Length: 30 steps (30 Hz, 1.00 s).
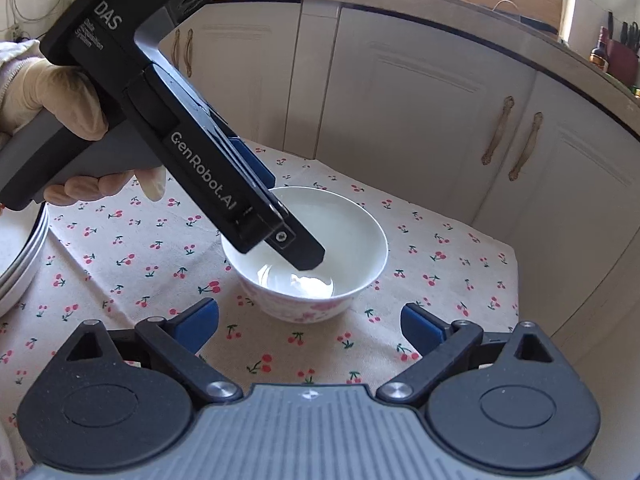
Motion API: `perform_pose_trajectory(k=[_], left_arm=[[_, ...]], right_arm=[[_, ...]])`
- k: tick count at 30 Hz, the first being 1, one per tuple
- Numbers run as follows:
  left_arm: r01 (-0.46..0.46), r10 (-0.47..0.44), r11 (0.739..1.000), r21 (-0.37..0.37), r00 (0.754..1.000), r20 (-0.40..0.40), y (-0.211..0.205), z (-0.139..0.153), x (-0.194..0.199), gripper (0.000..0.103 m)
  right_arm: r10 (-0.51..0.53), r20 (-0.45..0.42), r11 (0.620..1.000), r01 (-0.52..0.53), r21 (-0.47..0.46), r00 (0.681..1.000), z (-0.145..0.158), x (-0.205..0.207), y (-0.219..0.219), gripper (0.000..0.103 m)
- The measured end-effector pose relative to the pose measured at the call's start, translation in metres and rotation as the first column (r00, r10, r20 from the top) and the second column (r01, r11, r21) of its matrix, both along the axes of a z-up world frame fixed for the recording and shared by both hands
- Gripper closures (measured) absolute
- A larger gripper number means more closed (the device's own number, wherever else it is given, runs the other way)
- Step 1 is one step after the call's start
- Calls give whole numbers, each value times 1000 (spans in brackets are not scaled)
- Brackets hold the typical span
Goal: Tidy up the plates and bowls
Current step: 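Lift the third bowl with the left tool and carry it toward the bowl stack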
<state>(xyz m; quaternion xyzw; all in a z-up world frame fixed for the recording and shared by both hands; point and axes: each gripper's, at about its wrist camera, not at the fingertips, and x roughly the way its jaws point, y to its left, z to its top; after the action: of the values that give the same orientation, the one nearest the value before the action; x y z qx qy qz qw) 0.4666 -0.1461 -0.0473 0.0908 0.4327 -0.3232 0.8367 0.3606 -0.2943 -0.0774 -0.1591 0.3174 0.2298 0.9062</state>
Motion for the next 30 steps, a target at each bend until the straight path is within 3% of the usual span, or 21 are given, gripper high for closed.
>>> perform_pose_trajectory(k=[10, 30], left_arm=[[29, -29, 1000, 0, 1000, -11, -3, -4, 2, 15], [65, -65, 998, -14, 998, -13, -8, -7, 5, 17]], right_arm=[[12, 2, 1000, -12, -1, 1000, -6, 12, 6, 14], [9, 2, 1000, -9, 10, 1000, -5, 13, 7, 15]])
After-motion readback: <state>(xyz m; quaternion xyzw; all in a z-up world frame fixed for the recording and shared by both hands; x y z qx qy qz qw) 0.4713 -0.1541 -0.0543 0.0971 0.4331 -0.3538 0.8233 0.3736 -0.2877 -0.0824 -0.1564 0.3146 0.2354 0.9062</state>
